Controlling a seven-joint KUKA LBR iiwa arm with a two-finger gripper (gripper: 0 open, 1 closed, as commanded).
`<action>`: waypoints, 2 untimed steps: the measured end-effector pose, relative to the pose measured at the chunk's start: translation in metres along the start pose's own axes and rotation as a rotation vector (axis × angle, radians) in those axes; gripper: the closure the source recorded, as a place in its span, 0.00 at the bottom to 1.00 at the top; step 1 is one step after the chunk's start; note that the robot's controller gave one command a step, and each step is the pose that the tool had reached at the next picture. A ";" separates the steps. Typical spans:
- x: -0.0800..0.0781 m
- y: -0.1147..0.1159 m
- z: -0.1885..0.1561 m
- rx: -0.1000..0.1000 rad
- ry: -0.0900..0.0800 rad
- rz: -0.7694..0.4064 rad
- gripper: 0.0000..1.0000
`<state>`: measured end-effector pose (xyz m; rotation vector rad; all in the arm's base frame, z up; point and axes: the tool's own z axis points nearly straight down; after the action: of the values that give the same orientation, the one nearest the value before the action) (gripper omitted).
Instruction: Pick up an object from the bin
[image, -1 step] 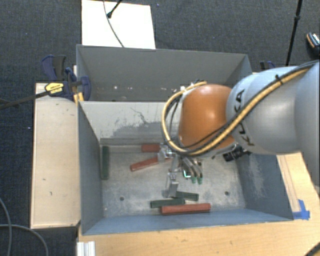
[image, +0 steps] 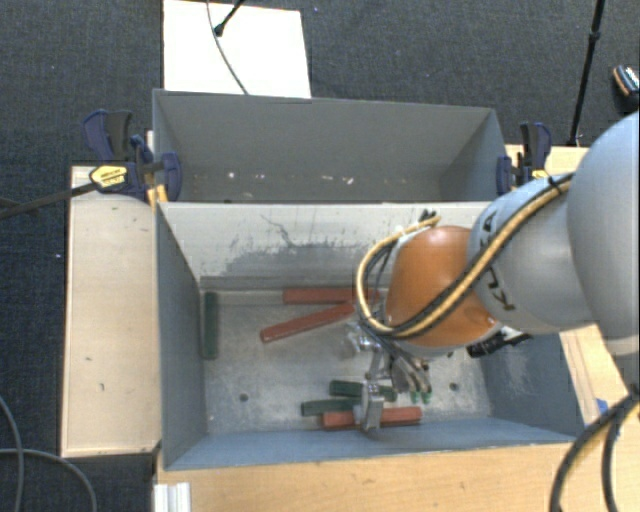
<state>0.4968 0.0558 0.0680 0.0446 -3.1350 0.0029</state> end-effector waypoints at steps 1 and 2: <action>-0.003 0.003 -0.006 -0.003 -0.007 0.001 1.00; -0.011 -0.048 -0.008 -0.007 -0.017 0.069 1.00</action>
Offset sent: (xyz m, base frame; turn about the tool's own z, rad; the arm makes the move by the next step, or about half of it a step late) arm 0.0000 0.0000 0.0000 0.0000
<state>0.5088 0.0081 0.0757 -0.0641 -3.1520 -0.0079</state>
